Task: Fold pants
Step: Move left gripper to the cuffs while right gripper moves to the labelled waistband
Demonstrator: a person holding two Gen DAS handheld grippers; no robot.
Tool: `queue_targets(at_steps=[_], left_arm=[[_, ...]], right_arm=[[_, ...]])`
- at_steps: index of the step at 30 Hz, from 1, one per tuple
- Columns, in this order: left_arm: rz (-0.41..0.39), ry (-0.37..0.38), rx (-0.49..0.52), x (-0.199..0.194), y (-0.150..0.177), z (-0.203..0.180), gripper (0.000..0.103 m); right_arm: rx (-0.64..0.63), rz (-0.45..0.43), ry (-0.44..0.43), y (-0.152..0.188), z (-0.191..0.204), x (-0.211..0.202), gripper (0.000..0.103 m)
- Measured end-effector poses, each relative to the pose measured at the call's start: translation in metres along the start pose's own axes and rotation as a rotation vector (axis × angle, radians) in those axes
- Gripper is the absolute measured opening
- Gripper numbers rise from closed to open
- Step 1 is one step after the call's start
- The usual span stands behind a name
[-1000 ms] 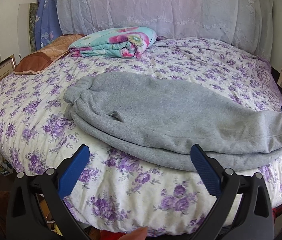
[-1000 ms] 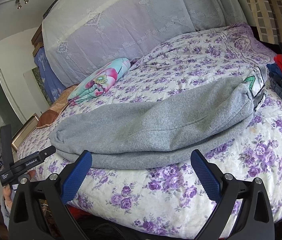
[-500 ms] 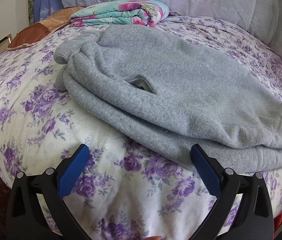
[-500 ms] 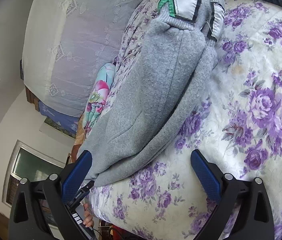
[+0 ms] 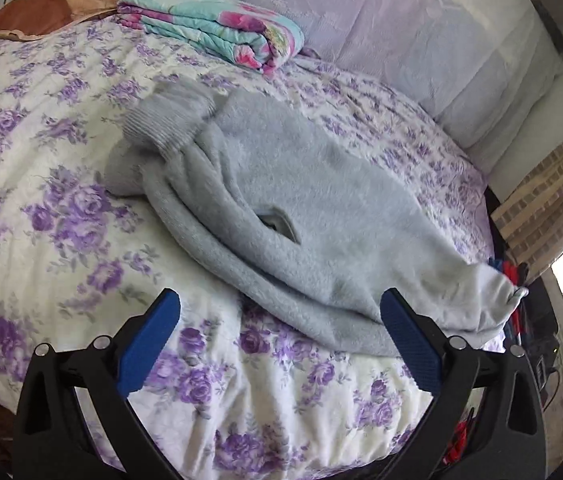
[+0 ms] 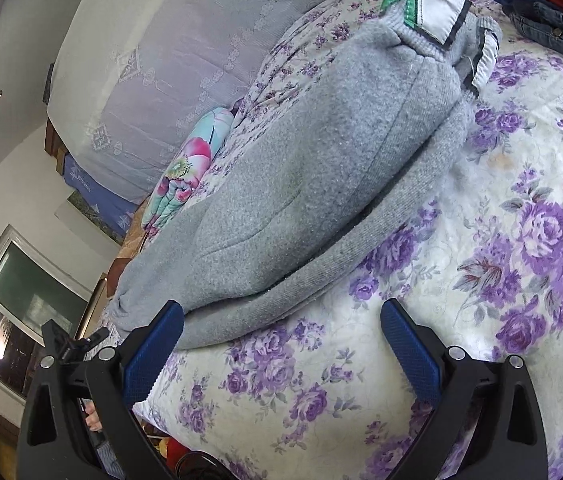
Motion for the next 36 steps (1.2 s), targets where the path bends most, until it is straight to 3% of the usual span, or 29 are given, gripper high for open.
queue_targets(at_steps=[3,6,7,12,23,26,28,32,36], left_arm=[[-0.032,0.024,-0.043,-0.012,-0.006,0.007,0.091],[-0.018,0.082,-0.1,-0.011,-0.015,0.011,0.069],[-0.016,0.09,-0.113,-0.009,-0.019,0.011,0.066],[-0.035,0.044,-0.153,-0.003,-0.037,0.018,0.064],[0.009,-0.025,-0.175,0.02,-0.054,0.02,0.064],[0.004,-0.042,-0.16,0.022,-0.06,0.011,0.055],[0.003,-0.012,-0.146,0.019,-0.06,0.008,0.041],[-0.004,-0.006,-0.166,0.017,-0.059,0.014,0.04],[0.039,-0.018,-0.188,0.037,-0.064,0.014,0.041]], right_arm=[[0.002,-0.007,-0.003,-0.006,-0.011,-0.001,0.099],[0.047,-0.031,-0.041,-0.009,-0.019,-0.009,0.099],[0.07,-0.034,-0.059,-0.013,-0.022,-0.01,0.099],[0.189,-0.076,-0.167,-0.025,-0.036,-0.034,0.099],[0.101,-0.133,-0.091,-0.047,-0.018,-0.057,0.099],[0.068,-0.14,-0.083,-0.047,-0.008,-0.059,0.099],[0.044,-0.149,-0.075,-0.047,-0.003,-0.063,0.099],[0.01,-0.166,-0.062,-0.049,0.004,-0.07,0.099],[0.007,-0.159,-0.054,-0.048,0.003,-0.068,0.099]])
Point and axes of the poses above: each gripper's, at about its wrist camera, not at the fingertips, and x roughly the way its jaws point, z to its left, y to its underside, the point moved 1 cm from there along x, roughly the way its jaws point, and after that the axes turned 7 degrees about -y, right-handed, at the moved point
